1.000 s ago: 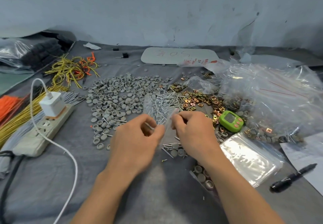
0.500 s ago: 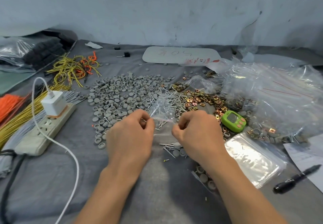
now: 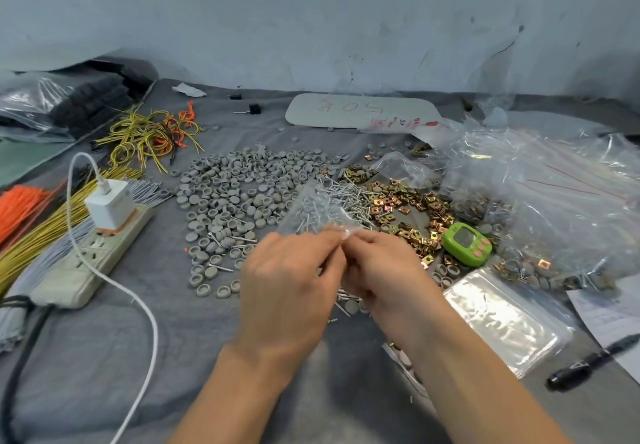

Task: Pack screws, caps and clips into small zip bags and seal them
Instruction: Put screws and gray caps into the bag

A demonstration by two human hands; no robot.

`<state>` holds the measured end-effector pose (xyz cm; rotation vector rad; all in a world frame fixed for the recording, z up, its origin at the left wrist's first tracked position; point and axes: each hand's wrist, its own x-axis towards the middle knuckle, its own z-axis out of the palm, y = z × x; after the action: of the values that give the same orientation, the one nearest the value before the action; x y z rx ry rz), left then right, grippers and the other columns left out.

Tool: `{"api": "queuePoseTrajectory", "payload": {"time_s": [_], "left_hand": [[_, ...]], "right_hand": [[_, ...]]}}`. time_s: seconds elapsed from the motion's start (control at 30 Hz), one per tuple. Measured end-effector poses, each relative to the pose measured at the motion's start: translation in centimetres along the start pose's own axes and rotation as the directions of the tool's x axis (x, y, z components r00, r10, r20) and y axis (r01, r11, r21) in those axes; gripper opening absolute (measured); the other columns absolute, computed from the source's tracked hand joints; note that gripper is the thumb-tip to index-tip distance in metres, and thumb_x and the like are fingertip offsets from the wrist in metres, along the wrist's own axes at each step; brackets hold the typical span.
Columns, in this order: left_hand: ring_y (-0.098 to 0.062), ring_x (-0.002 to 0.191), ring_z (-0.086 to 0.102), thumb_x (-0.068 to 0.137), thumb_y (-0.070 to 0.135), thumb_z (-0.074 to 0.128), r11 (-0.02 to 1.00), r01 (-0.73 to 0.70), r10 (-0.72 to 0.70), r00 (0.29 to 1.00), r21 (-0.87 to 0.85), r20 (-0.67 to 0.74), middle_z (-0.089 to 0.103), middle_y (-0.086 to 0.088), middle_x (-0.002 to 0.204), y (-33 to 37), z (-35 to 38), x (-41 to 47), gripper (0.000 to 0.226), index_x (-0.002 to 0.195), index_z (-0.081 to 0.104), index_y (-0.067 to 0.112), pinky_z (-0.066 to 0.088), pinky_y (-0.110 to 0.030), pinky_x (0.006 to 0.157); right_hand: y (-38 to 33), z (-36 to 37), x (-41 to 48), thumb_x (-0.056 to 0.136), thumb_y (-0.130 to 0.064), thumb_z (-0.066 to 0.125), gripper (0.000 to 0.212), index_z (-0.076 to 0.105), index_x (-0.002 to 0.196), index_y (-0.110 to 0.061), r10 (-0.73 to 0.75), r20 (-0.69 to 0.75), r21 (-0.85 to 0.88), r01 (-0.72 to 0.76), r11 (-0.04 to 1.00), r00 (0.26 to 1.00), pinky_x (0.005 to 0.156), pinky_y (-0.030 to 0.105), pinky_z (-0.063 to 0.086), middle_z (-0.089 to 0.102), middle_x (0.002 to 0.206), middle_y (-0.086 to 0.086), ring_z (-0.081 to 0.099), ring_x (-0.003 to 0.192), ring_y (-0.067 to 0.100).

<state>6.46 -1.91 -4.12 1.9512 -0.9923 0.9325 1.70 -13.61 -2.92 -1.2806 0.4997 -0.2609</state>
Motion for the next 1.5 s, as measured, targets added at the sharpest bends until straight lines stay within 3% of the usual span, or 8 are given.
{"api": "queuePoseTrajectory", "payload": {"time_s": [0.2, 0.43, 0.63, 0.7, 0.83, 1.13, 1.37, 1.5], "left_hand": [[-0.012, 0.061, 0.058, 0.078, 0.019, 0.074, 0.999, -0.016, 0.011, 0.993, 0.041, 0.117, 0.069, 0.008, 0.067, 0.9, 0.1, -0.4, 0.017, 0.093, 0.078, 0.026, 0.042, -0.028, 0.062], [-0.016, 0.070, 0.045, 0.072, -0.001, 0.067, 0.997, -0.078, 0.076, 0.991, 0.011, 0.106, 0.065, 0.001, 0.070, 2.0, 0.4, -0.7, 0.030, 0.094, 0.076, 0.018, 0.042, -0.032, 0.067], [-0.019, 0.069, 0.054, 0.061, -0.007, 0.077, 0.994, 0.107, -0.110, 0.967, 0.026, 0.231, 0.065, 0.004, 0.073, 1.2, 0.1, -0.1, 0.054, 0.107, 0.075, 0.023, 0.037, -0.026, 0.070], [-0.018, 0.073, 0.054, 0.061, -0.004, 0.079, 0.988, 0.149, -0.154, 0.945, 0.039, 0.290, 0.064, 0.005, 0.077, 1.1, -0.1, -0.3, 0.062, 0.115, 0.072, 0.025, 0.037, -0.025, 0.072], [-0.002, 0.081, 0.041, 0.072, 0.018, 0.074, 0.987, 0.159, -0.142, 0.926, -0.021, 0.350, 0.049, 0.021, 0.085, 0.7, -0.7, -0.5, 0.066, 0.133, 0.055, 0.037, 0.037, -0.020, 0.080], [-0.022, 0.153, 0.024, 0.058, -0.006, 0.072, 0.987, -0.033, -0.060, 0.829, 0.155, 0.557, 0.033, -0.002, 0.163, -0.8, -0.9, -0.4, 0.110, 0.155, 0.036, 0.030, 0.018, -0.040, 0.126], [-0.022, 0.125, 0.056, 0.067, 0.013, 0.085, 0.989, -0.038, -0.023, 0.911, 0.140, 0.411, 0.065, 0.003, 0.121, -1.9, -0.8, 0.1, 0.066, 0.128, 0.063, 0.020, 0.021, -0.046, 0.124], [-0.021, 0.118, 0.058, 0.064, 0.003, 0.081, 0.978, 0.049, -0.130, 0.903, 0.204, 0.409, 0.065, 0.004, 0.116, -2.7, -0.9, 0.0, 0.069, 0.128, 0.061, 0.017, 0.022, -0.047, 0.124]], "right_hand": [[-0.5, 0.1, 0.2, 0.094, 0.014, 0.054, 0.022, 0.073, 0.098, 0.005, 0.168, 0.035, 0.587, -0.156, 0.795, 0.985, 0.062, 0.022, 0.060, 0.076, 0.084, 0.016, 0.072, 0.065, 0.016], [0.2, 1.0, 0.2, 0.094, 0.016, 0.049, 0.030, 0.068, 0.113, 0.001, 0.190, 0.156, 0.627, -0.246, 0.739, 0.969, 0.070, 0.024, 0.061, 0.073, 0.100, 0.016, 0.073, 0.088, 0.018], [0.6, 1.4, 0.1, 0.094, 0.004, 0.049, 0.032, 0.073, 0.115, 0.007, 0.185, 0.224, 0.381, -0.261, 0.887, 0.957, 0.121, 0.054, 0.034, 0.063, 0.120, 0.026, 0.061, 0.115, 0.035], [0.3, 0.9, 0.3, 0.092, 0.011, 0.042, 0.038, 0.074, 0.113, 0.009, 0.178, 0.196, 0.353, -0.238, 0.905, 0.964, 0.114, 0.047, 0.044, 0.062, 0.130, 0.034, 0.062, 0.120, 0.044], [-0.4, 0.0, 1.1, 0.084, 0.025, 0.036, 0.053, 0.078, 0.105, 0.002, 0.157, 0.180, 0.428, -0.221, 0.877, 0.971, 0.054, 0.029, 0.057, 0.068, 0.091, 0.024, 0.068, 0.059, 0.023], [0.5, 0.1, 1.9, 0.091, 0.026, 0.045, 0.041, 0.073, 0.104, -0.001, 0.015, 0.183, 0.297, -0.070, 0.952, 0.983, 0.061, 0.025, 0.060, 0.079, 0.094, 0.011, 0.076, 0.077, 0.014], [0.3, 0.5, 0.6, 0.087, 0.027, 0.046, 0.027, 0.069, 0.091, 0.013, 0.003, 0.359, 0.076, -0.032, 0.997, 0.933, 0.066, 0.028, 0.056, 0.066, 0.082, 0.021, 0.068, 0.076, 0.025], [-0.5, -0.6, 0.5, 0.086, 0.020, 0.061, 0.037, 0.080, 0.083, -0.011, -0.086, 0.087, -0.129, 0.097, 0.987, 0.992, 0.068, 0.024, 0.061, 0.079, 0.084, 0.007, 0.075, 0.074, 0.018]]}}
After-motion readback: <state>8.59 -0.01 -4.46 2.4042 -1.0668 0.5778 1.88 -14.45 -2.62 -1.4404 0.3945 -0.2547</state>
